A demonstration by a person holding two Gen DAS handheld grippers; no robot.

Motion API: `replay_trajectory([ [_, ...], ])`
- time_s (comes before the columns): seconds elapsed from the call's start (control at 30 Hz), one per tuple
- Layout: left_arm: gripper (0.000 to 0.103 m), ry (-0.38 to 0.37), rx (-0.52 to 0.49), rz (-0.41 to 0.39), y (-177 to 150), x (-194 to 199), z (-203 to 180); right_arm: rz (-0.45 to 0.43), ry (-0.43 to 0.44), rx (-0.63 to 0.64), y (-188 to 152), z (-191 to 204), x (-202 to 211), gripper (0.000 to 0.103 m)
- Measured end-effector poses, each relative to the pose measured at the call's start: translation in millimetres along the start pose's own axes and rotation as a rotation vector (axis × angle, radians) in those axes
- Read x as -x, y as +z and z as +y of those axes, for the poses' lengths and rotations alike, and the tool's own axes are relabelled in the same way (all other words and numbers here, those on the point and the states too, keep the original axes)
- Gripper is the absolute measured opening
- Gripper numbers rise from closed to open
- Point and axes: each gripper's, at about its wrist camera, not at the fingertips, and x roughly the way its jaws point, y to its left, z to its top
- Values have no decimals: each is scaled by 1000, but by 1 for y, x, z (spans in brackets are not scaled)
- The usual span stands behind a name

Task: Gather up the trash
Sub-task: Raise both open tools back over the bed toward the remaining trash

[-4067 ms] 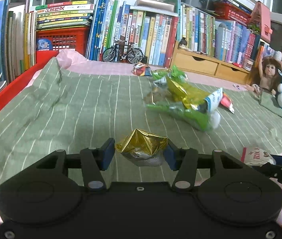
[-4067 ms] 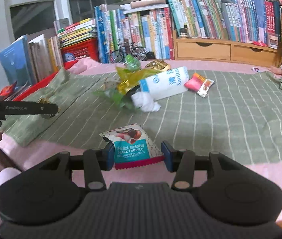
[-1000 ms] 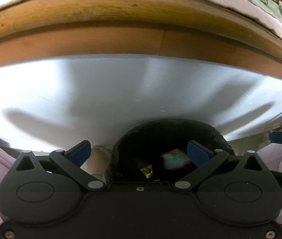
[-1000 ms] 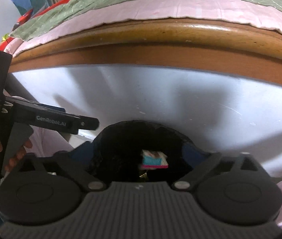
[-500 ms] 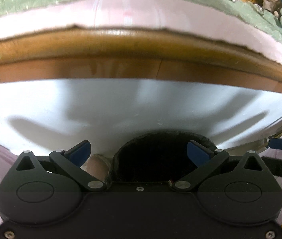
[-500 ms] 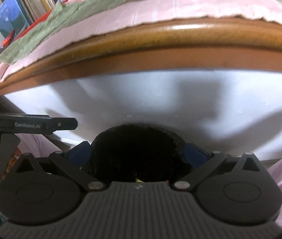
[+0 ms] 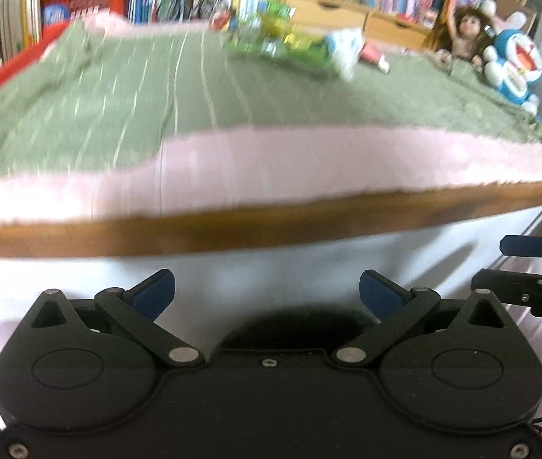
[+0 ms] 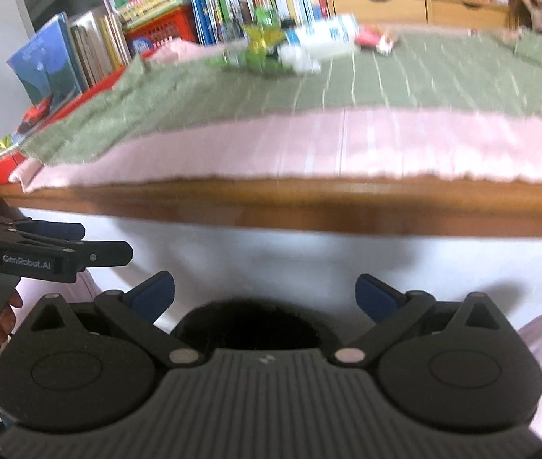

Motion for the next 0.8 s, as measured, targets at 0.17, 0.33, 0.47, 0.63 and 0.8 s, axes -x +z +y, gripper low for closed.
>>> replay_trajectory([
  [0.17,103,19,-38,-86,29,14,-11,-66,-11,43,22,0,4,103],
  [0.33,103,11,-33,-159,61,13,-10,-147,21,39,50,-8,6,103],
  [0.47,103,4,-40,-211,93,7,-5,-218,26,-27,80,-27,2,103],
  [0.63,103,29,-9,-249,133,-14,8,-245,43,-126,114,-56,-12,103],
  [0.8,103,-100,8,-239,157,-47,20,-239,14,-105,138,-64,-40,103],
])
